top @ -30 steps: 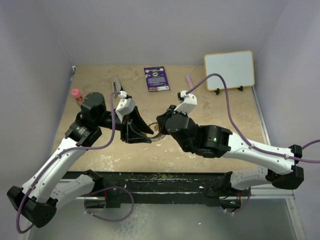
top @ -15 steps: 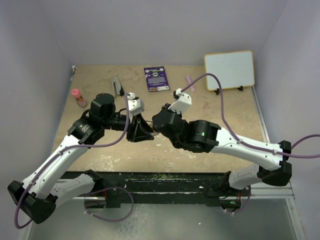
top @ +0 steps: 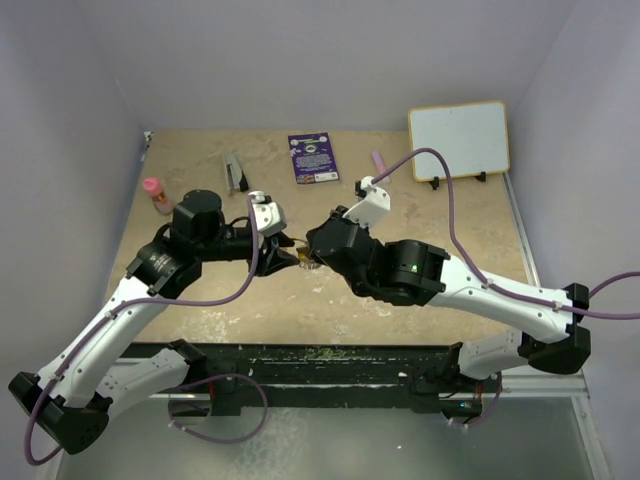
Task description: Put the keys on the keyring
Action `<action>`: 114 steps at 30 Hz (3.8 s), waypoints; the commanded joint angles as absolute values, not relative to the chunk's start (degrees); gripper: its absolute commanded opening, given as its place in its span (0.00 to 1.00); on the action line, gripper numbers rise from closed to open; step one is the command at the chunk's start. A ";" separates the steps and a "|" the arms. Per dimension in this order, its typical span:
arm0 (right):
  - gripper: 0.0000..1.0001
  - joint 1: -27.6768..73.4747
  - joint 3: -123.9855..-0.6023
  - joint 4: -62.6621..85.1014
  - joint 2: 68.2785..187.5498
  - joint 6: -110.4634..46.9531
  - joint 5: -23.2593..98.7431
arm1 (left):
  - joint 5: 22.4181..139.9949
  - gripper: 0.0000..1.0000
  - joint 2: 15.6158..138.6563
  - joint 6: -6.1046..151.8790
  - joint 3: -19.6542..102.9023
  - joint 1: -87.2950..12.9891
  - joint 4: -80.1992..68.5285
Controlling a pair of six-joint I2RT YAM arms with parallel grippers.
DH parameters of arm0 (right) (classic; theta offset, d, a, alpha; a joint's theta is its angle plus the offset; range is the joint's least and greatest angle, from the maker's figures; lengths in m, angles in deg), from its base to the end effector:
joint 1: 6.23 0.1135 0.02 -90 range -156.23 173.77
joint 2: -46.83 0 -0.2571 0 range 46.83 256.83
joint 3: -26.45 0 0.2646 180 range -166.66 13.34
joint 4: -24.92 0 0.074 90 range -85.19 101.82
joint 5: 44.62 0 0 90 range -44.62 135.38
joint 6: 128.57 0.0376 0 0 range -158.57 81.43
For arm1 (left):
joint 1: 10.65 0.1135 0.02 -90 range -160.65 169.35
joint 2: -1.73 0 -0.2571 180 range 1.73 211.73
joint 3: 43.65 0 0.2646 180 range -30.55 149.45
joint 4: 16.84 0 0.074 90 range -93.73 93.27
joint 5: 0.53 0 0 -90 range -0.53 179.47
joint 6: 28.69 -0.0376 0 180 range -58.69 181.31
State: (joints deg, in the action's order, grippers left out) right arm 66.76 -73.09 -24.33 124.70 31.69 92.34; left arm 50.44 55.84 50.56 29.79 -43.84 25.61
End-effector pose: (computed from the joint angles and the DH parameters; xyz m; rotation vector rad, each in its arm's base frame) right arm 0.1141 0.2790 0.4164 0.4593 1.9311 0.8408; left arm 0.1660 -0.1369 0.3688 1.1470 1.6294 -0.9238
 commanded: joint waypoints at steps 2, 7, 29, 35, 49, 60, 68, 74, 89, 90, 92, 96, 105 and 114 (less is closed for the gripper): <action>0.00 66.55 -73.25 -21.93 123.89 33.59 93.72 | 49.73 0.47 55.40 50.86 30.59 -44.14 18.66; 0.00 66.57 -73.19 -20.83 124.21 33.34 93.55 | 45.23 0.48 56.12 53.25 29.37 -44.22 14.06; 0.00 66.55 -68.24 -16.13 120.83 35.37 89.76 | 48.89 0.03 55.15 46.30 26.84 -44.36 12.95; 0.00 66.57 -65.90 -15.38 118.37 35.01 87.21 | 51.98 0.03 54.39 41.03 27.91 -44.40 13.11; 0.00 66.55 -64.71 -11.64 117.09 32.84 82.65 | 53.88 0.03 54.56 36.06 29.63 -44.47 18.46; 0.00 66.35 -58.29 -7.37 113.26 35.93 80.21 | 51.82 0.03 51.57 38.04 29.95 -44.47 14.09; 0.00 64.53 -51.92 1.61 109.61 36.15 75.27 | 46.26 0.08 48.95 38.94 27.65 -44.49 11.87; 0.00 62.73 -48.72 6.73 107.86 36.90 70.37 | 47.95 0.16 48.52 36.09 27.70 -44.49 14.37; 0.00 58.84 -45.44 6.75 103.88 36.90 59.56 | 53.42 0.50 47.49 22.99 31.24 -44.45 21.26; 0.00 58.54 -45.61 6.30 103.86 36.62 58.75 | 52.61 0.52 47.40 22.41 31.47 -44.46 21.77; 0.00 57.87 -45.98 6.32 103.99 36.09 56.87 | 48.23 0.59 47.27 21.10 32.10 -44.49 23.28; 0.00 56.66 -46.47 6.24 104.74 35.60 53.63 | 33.85 0.85 47.49 19.30 31.99 -44.47 25.54; 0.00 55.81 -47.27 5.33 105.57 35.67 48.84 | 27.91 0.98 50.64 16.78 30.56 -44.45 30.66; 0.00 55.79 -49.41 3.01 106.96 34.82 50.09 | 33.78 0.96 54.14 26.66 30.41 -44.57 25.45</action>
